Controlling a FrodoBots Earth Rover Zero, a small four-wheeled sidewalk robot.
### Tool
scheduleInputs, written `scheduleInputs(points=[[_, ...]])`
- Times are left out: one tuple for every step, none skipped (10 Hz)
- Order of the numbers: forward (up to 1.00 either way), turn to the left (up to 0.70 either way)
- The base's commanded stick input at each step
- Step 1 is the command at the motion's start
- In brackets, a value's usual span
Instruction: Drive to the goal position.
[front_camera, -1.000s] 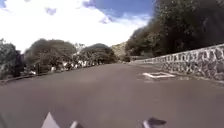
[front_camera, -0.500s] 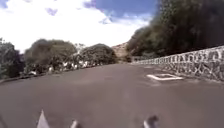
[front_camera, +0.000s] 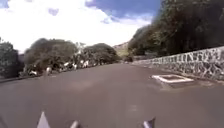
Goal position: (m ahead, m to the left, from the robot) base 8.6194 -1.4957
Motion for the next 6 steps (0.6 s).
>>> scheduleInputs(points=[[0.85, 0.00], [0.85, 0.00], [0.85, -0.05], [0.85, -0.15], [0.85, -0.26], [0.85, -0.32]])
